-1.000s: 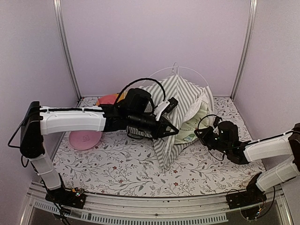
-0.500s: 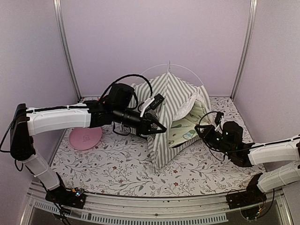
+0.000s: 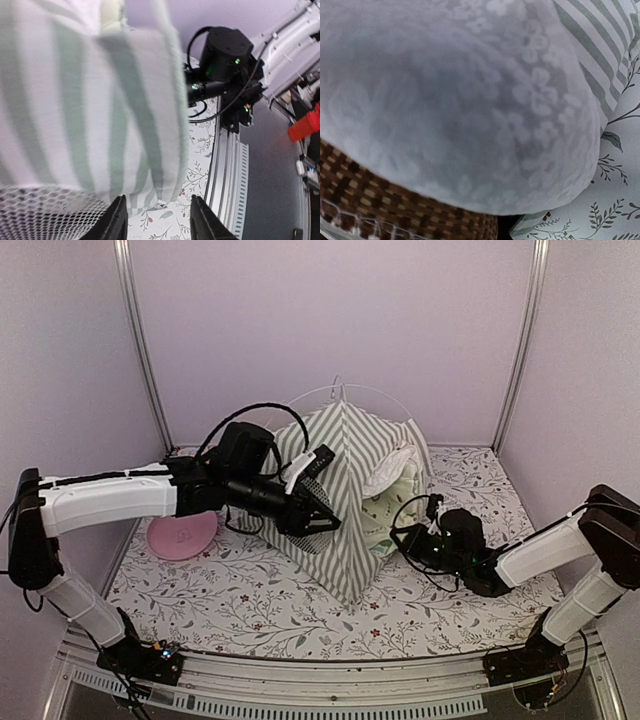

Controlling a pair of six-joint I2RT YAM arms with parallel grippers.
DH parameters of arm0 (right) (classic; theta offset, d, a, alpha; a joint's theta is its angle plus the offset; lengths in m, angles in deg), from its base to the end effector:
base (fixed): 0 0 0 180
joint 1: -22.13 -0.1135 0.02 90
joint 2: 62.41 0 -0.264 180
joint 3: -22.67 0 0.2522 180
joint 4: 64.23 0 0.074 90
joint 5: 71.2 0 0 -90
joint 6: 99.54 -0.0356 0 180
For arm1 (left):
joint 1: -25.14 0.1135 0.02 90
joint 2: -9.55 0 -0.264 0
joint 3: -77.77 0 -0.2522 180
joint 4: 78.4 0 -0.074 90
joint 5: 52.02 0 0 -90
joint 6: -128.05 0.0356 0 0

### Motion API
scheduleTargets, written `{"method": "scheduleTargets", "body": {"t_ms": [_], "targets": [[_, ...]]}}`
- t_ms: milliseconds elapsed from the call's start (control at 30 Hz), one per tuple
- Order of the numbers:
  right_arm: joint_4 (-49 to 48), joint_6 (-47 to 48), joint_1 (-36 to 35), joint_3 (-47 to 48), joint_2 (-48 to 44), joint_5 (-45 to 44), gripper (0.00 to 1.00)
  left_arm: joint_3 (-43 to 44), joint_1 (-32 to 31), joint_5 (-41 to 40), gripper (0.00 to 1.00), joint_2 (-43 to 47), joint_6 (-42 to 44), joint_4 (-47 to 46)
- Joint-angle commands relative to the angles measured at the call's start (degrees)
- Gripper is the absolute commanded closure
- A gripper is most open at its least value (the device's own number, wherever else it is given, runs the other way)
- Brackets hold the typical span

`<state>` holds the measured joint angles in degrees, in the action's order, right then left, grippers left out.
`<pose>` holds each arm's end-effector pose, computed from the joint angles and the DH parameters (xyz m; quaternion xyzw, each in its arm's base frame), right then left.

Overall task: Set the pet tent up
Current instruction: Adjust the cushion in the tent.

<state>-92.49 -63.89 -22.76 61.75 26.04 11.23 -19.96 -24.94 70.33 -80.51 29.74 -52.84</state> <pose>0.2010 0.1936 0.1466 0.1051 0.8170 0.3947 0.4071 0.2145 -0.2861 0.2861 0.4249 0.7428 -0.4363 0.2782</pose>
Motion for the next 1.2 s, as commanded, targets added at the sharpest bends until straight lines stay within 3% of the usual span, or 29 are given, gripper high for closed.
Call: {"method": "scheduleTargets", "body": {"t_ms": [0, 133, 233, 433, 633, 733, 933, 1067, 1167], "targets": [[-2.20, -1.18, -0.13, -1.63, -2.85, -0.02, 1.00, -1.22, -0.27, -15.73, 0.53, 8.96, -4.77, 0.01], [-1.13, -0.83, -0.20, -0.77, -3.37, 1.56, 1.00, 2.03, -0.90, -27.33, 0.54, 11.62, -9.03, 1.77], [-0.76, -1.06, -0.13, -0.52, -2.87, 2.09, 1.00, 7.42, -3.21, -36.62, 0.49, 10.42, -9.91, 3.93], [0.01, -1.55, -0.22, 0.05, -2.32, 3.32, 1.00, 23.11, -8.74, -50.46, 0.49, -0.80, -11.08, 13.64], [1.25, -1.72, -0.32, 1.42, -1.97, 6.07, 1.00, 32.25, -12.83, -61.08, 0.47, -9.19, -11.68, 19.83], [1.73, -2.24, -0.25, 1.97, -2.08, 8.35, 1.00, 35.61, -13.07, -65.61, 0.57, -12.05, -11.01, 21.68], [5.13, -2.22, -0.25, 5.22, -2.18, 17.85, 1.00, 38.98, -13.01, -60.69, 0.98, -15.18, -4.44, 20.10], [6.50, -2.34, -0.29, 6.47, -2.62, 21.22, 1.00, 37.69, -12.87, -52.23, 1.00, -14.58, -1.05, 16.38], [8.96, -3.24, -0.16, 6.90, -2.66, 17.67, 1.00, 36.44, -12.58, -47.18, 1.00, -13.66, -1.44, 13.64]]}}
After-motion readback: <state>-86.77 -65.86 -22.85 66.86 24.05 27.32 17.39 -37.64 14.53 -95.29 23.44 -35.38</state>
